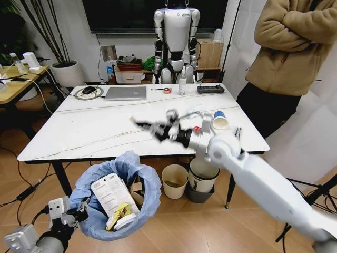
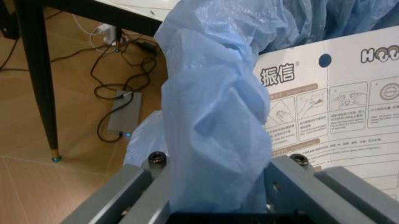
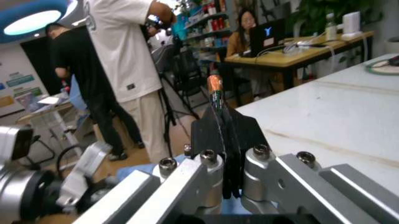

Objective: Pick up the trash bin and place the trash from the table into it.

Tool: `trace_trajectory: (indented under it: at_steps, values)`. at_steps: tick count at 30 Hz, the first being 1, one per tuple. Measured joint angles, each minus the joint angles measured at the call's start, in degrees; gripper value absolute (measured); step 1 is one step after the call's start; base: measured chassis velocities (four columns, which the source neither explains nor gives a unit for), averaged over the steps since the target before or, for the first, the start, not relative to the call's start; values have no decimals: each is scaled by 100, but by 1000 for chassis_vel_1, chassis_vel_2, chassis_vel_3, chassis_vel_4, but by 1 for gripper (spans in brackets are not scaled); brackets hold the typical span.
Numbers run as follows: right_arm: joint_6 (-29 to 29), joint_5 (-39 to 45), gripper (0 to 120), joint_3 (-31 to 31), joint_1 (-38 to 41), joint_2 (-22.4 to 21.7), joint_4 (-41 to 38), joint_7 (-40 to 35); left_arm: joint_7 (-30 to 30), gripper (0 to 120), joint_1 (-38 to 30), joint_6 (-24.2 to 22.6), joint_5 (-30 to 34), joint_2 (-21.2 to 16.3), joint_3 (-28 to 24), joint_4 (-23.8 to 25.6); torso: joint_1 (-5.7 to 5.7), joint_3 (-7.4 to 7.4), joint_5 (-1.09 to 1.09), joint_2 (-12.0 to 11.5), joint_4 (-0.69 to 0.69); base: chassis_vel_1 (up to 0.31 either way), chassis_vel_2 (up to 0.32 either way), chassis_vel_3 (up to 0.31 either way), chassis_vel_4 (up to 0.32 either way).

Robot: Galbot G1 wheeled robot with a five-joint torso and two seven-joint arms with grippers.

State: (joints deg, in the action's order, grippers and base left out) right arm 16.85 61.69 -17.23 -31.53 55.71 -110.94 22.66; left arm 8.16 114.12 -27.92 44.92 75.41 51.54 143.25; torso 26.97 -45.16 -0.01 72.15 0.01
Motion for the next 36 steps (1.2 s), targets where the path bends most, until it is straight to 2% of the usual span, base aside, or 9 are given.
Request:
trace_trajectory:
  at_steps: [10,15,18,21,23,28,29,32,36]
  values:
    - [-173,-353,0,-443,-454,-176,-591,-127,36,0,-28,-20,57,-16,-18,-1,0,-1,1,0,0,0,0,0,0]
    - [-247,-570,19,-432,-695,-279,-647,-262,72,0,-25,-39,114,-4,-45,-1,0,-1,1,0,-1,0,0,0,0]
    - [-267,-593,26,-357,-741,-288,-628,-328,80,0,-28,-44,114,-4,-52,-1,0,-1,1,0,-1,0,0,0,0]
    - [-299,-691,41,-44,-840,-275,-598,-511,88,0,-37,-51,95,2,-78,-1,1,-1,1,0,-1,0,0,0,0]
    - [-296,-696,42,77,-857,-242,-586,-630,88,0,-39,-52,88,2,-86,-1,1,-1,1,0,-1,0,0,0,0]
    - [73,-642,62,915,-923,-58,-262,-1737,80,0,-60,-52,42,66,-172,-4,1,-1,2,0,0,0,0,0,0]
    - [222,-638,70,1168,-971,-29,-129,-2101,73,0,-75,-52,25,77,-193,-15,1,-1,2,0,0,0,0,0,0]
    - [355,-652,76,1474,-1065,-2,71,-2510,69,0,-106,-52,13,78,-212,-24,1,-1,1,0,0,0,0,0,0]
    - [170,-858,92,2032,-1418,95,486,-3079,64,0,-132,-52,12,90,-232,-25,2,-1,2,-1,-1,0,0,0,0]
